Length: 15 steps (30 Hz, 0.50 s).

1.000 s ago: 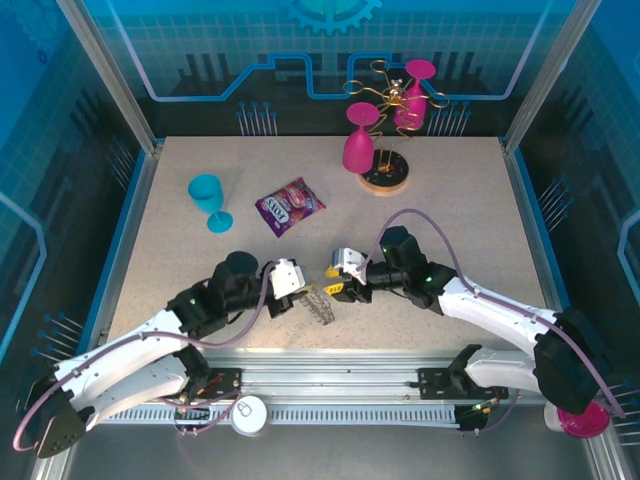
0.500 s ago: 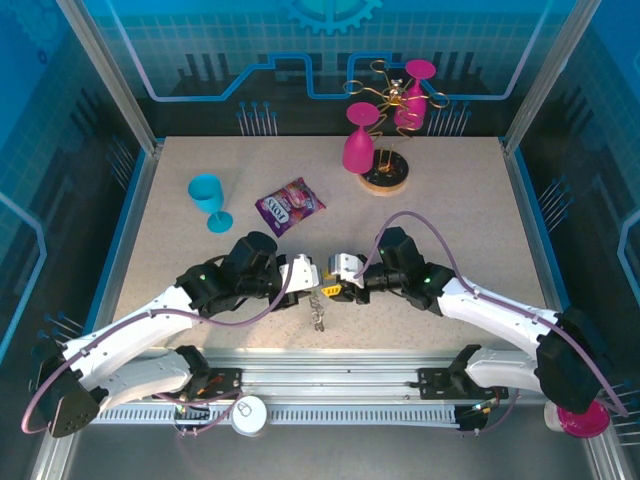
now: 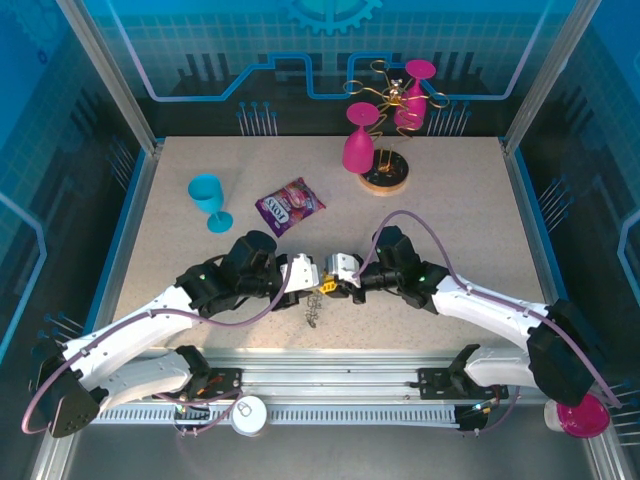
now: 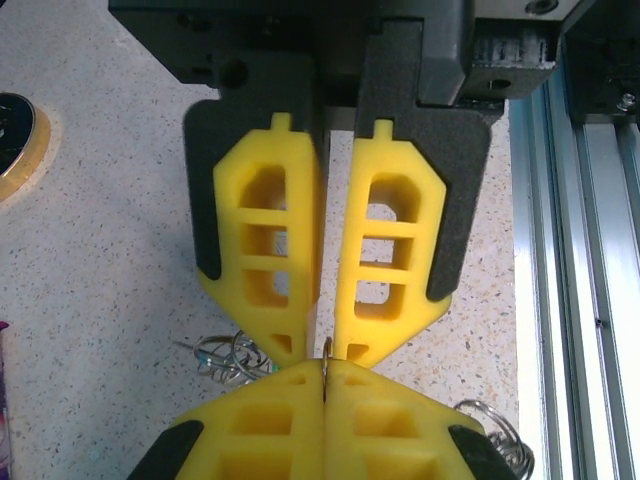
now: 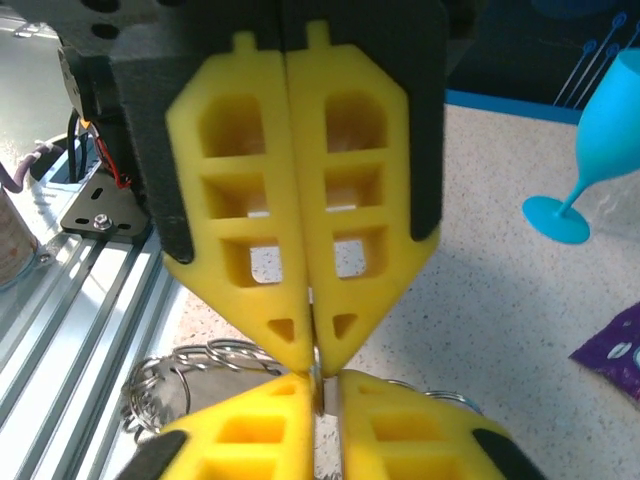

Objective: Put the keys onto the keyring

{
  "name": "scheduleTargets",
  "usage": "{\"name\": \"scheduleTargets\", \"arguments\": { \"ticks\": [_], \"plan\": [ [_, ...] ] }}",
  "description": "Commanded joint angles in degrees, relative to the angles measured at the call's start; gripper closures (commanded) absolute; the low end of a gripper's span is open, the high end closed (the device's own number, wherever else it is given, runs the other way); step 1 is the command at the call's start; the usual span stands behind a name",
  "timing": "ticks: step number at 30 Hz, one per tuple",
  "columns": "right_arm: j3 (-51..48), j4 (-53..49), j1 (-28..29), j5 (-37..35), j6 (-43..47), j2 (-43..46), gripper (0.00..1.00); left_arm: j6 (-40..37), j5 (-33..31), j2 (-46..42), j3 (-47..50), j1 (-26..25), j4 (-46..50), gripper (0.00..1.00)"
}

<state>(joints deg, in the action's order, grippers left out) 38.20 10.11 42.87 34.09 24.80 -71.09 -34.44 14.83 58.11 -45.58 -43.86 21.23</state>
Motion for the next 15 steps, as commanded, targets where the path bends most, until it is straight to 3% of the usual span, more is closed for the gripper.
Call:
{"name": "scheduleTargets", "arguments": {
  "ticks": [1, 4, 6, 9, 15],
  "plan": [
    [-0.66, 4.99, 0.80, 1.57, -2.05, -1.02, 0.97, 1.42, 2.84, -0.29, -0.05, 0.14, -1.95, 1.00],
    [-0.95, 7.21, 0.78, 2.67, -3.23, -1.64, 1.00, 2.81, 1.67, -0.43, 0.26, 0.17, -3.23, 1.00],
    [-1.69, 8.36, 0.60, 2.71, -3.93, -1.64, 1.00, 4.97, -0.33, -1.32, 1.50, 0.32, -5.70, 0.76],
    [-3.66, 11.70, -0.49, 3.75, -6.07, -1.34, 1.00, 6.80, -0.99, -4.70, 5.33, 0.92, -9.59, 0.63],
    [-5.71, 15.34, -2.00, 6.11, -8.77, -1.57, 1.00, 13.54, -1.57, -12.73, 14.28, 2.13, -14.85, 0.60]
  ]
}}
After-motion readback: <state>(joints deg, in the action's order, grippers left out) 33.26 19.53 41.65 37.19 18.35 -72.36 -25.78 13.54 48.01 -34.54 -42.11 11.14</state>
